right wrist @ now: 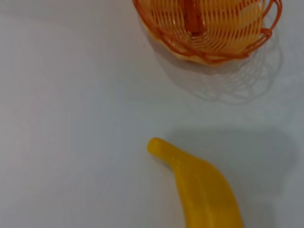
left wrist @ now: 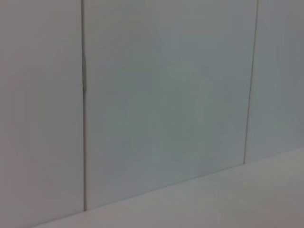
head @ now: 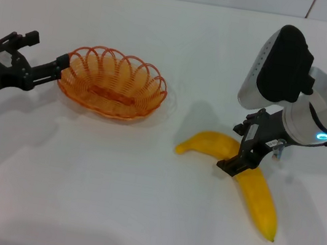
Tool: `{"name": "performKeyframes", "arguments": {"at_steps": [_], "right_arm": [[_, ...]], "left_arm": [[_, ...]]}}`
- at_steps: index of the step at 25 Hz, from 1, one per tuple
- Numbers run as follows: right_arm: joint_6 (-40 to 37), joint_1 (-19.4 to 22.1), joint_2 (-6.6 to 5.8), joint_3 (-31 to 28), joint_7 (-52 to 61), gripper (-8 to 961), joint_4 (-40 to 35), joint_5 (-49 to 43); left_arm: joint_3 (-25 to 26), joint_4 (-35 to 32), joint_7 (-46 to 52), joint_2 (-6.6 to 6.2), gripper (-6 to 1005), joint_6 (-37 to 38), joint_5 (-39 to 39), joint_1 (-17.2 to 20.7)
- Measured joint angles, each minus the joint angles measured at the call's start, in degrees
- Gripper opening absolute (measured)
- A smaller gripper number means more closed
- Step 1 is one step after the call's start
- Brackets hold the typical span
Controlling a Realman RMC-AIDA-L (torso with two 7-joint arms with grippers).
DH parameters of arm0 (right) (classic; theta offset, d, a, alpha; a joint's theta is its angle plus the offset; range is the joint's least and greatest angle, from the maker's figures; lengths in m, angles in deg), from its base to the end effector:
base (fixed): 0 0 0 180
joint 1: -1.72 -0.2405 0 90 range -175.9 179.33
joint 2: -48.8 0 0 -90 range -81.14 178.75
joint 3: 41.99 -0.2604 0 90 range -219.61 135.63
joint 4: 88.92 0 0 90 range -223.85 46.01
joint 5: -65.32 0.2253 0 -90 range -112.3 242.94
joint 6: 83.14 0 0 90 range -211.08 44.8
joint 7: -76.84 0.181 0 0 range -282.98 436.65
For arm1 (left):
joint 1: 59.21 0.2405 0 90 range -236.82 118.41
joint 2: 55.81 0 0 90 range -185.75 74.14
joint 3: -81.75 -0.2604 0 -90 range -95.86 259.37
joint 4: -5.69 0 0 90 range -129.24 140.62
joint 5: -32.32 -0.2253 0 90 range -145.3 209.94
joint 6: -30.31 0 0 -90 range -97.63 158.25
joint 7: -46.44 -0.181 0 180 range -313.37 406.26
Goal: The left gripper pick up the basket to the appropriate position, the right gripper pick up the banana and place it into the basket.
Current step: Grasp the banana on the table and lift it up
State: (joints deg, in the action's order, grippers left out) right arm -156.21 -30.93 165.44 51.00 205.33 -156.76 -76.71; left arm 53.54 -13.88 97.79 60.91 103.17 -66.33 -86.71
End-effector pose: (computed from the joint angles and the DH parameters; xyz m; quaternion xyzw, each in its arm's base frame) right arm 0.2178 0.3773 -0.0847 -0.9601 0.1476 -0.1928 0.1387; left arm -0.3286 0.3776 -0.0166 -0.8599 -0.2182 -0.2740 0.3712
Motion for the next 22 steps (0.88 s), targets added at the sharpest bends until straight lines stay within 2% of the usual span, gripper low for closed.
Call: {"name": "performKeyframes", "arguments": {"at_steps": [8, 14, 22], "right_arm": [[-0.22, -0.12, -0.01, 0.00, 0.00, 888, 0.00, 0.00], [-0.35, -0.18, -0.01, 0.00, 0.00, 794, 0.08, 0.00], [-0.41, -0.42, -0.01, 0.00, 0.00, 800, 0.88, 0.00]], "left_arm": [[-0.22, -0.09, -0.17, -0.02, 894, 0.02, -1.05, 0.58], [-0.27, -0.42, -2.42, -0.15, 894, 0.93, -6.32, 2.49], [-0.26, -0.42, -5.47, -0.29, 894, 3.63, -7.25, 4.05]]}}
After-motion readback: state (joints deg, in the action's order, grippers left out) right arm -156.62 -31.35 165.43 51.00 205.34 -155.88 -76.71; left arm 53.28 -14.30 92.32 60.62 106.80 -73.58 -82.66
